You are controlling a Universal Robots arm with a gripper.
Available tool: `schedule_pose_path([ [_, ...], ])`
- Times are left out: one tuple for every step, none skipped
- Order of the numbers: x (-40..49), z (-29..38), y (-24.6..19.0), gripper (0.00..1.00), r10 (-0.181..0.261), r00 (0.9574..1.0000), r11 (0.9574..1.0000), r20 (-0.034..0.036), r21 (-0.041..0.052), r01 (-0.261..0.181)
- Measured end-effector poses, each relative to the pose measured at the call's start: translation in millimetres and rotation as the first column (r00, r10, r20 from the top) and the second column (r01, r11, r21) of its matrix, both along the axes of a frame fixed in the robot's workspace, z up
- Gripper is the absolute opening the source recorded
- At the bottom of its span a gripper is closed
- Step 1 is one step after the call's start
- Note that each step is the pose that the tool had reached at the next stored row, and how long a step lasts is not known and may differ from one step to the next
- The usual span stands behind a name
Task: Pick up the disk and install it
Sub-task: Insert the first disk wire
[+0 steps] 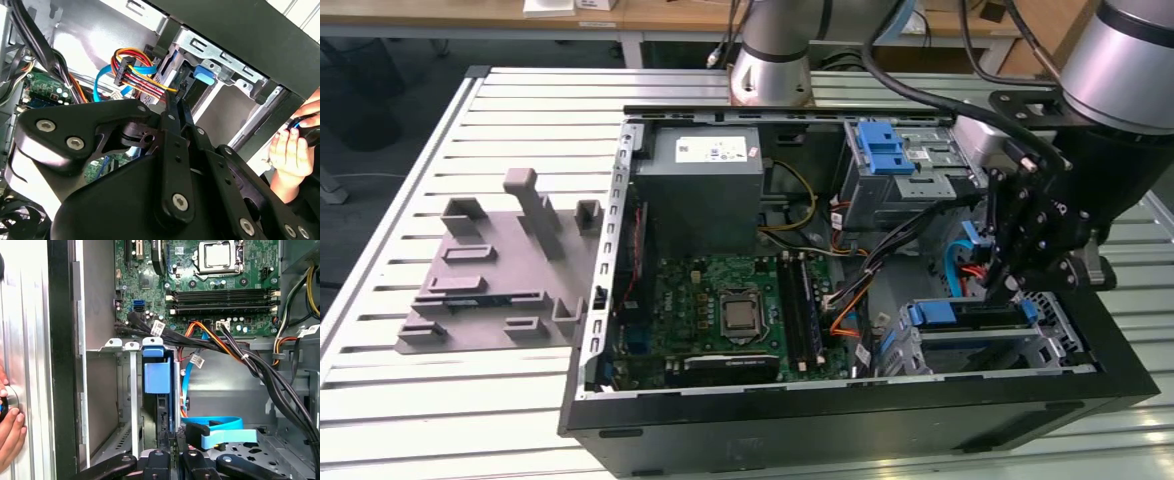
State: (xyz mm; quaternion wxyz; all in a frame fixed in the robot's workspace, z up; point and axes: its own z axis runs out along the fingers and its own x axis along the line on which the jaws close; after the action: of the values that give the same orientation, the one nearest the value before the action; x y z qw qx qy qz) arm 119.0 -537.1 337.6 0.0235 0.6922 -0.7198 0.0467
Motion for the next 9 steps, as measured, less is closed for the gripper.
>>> schedule_pose_path([
  [0.0, -0.4, -1.1, 0.16, 0.000, 1.0000, 1.0000, 0.0000, 0.0003, 0.000],
  [0.1, -0.7, -1.5, 0.16, 0.000, 1.0000, 1.0000, 0.0000, 0.0004, 0.000],
  [0.1, -1.0, -1.6, 0.16, 0.000, 1.0000, 1.0000, 0.0000, 0.0005, 0.000],
  [0.1, -1.0, -1.7, 0.16, -0.001, 1.0000, 1.0000, -0.0001, 0.0002, 0.001],
  [0.1, -1.1, -1.7, 0.16, -0.002, 1.0000, 1.0000, -0.0002, 0.0002, 0.002],
  [0.1, -1.2, -1.7, 0.16, -0.003, 1.0000, 1.0000, -0.0002, 0.0002, 0.003],
  [0.1, -1.3, -1.7, 0.16, -0.005, 1.0000, 1.0000, -0.0002, 0.0003, 0.005],
  [0.1, -1.4, -1.7, 0.16, -0.006, 1.0000, 1.0000, -0.0002, 0.0003, 0.006],
  [0.1, -1.4, -1.7, 0.16, -0.008, 1.0000, 1.0000, -0.0002, 0.0003, 0.008],
])
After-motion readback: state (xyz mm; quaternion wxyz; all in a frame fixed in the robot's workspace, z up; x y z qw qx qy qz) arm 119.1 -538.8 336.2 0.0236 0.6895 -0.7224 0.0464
